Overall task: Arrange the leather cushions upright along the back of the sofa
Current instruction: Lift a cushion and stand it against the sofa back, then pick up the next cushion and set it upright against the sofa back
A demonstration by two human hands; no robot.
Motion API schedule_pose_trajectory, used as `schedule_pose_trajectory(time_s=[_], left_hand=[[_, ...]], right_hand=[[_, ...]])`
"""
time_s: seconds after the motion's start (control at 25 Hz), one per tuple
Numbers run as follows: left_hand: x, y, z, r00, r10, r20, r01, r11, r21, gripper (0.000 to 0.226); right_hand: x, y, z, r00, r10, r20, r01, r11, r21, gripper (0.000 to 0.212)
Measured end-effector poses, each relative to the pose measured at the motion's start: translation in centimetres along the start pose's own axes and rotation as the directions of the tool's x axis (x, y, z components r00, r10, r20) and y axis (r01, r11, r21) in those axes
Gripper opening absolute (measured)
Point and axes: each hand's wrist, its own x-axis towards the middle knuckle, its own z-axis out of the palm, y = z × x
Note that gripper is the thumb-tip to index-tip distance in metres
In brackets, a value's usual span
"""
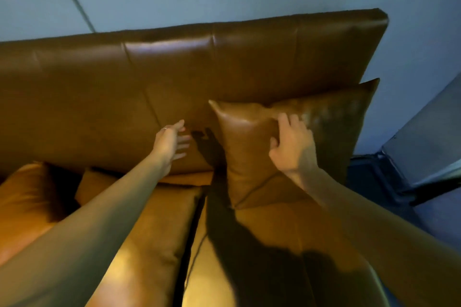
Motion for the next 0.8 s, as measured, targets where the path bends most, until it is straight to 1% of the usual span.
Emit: schedule_pose_trajectory(time_s=[0.08,0.12,0.2,0.24,0.32,0.4,0.48,0.56,0.64,0.72,0.8], left_hand=[[0.0,-2.4,-4.0,0.997,-0.024,-0.076,0.026,0.999,0.019,0.041],[0.0,-3.5,-6.1,0.993,-0.026,-0.119,0.029,0.999,0.023,0.035],[0.8,-5.9,-10.0,0.979,-0.013,-0.205,0.028,0.997,0.072,0.014],[1.3,-7.4,-12.2,0.971,-0.004,-0.24,0.034,0.992,0.12,0.011],[2.5,-10.5,-16.7,0.949,-0.015,-0.316,0.077,0.979,0.188,0.02],[3.3,-13.2,-20.8,0.93,-0.05,-0.363,0.138,0.966,0.218,0.036],[3.9,-14.7,-22.7,0.924,-0.117,-0.363,0.205,0.954,0.216,0.054],[5.0,-15.5,-23.6,0.933,-0.138,-0.333,0.249,0.914,0.319,0.064],[6.5,-16.3,-24.2,0.933,-0.148,-0.33,0.292,0.845,0.448,0.076],[7.6,-16.9,-25.0,0.928,-0.173,-0.33,0.324,0.813,0.484,0.085],[8.3,-17.4,-26.3,0.922,-0.199,-0.333,0.345,0.813,0.469,0.09]], right_hand=[[-1.0,-4.1,2.6,0.991,-0.111,0.074,0.108,0.993,0.046,0.043],[-1.5,-6.2,3.9,0.978,-0.152,0.143,0.142,0.987,0.076,0.04],[-2.5,-9.3,6.5,0.934,-0.181,0.307,0.135,0.977,0.166,0.034],[-2.9,-10.8,8.1,0.906,-0.173,0.385,0.096,0.973,0.211,0.031],[-3.6,-13.2,11.3,0.853,-0.121,0.509,-0.017,0.966,0.259,0.028],[-4.4,-15.1,14.7,0.801,-0.03,0.597,-0.158,0.953,0.259,0.031],[-5.1,-16.1,17.3,0.758,0.088,0.646,-0.305,0.924,0.232,0.042],[-5.5,-17.1,19.5,0.691,0.221,0.688,-0.446,0.88,0.165,0.056],[-5.8,-17.8,21.0,0.605,0.3,0.737,-0.577,0.804,0.146,0.068],[-6.2,-18.4,22.1,0.522,0.335,0.784,-0.71,0.68,0.183,0.08],[-6.4,-18.6,23.1,0.446,0.371,0.814,-0.795,0.582,0.17,0.085]])
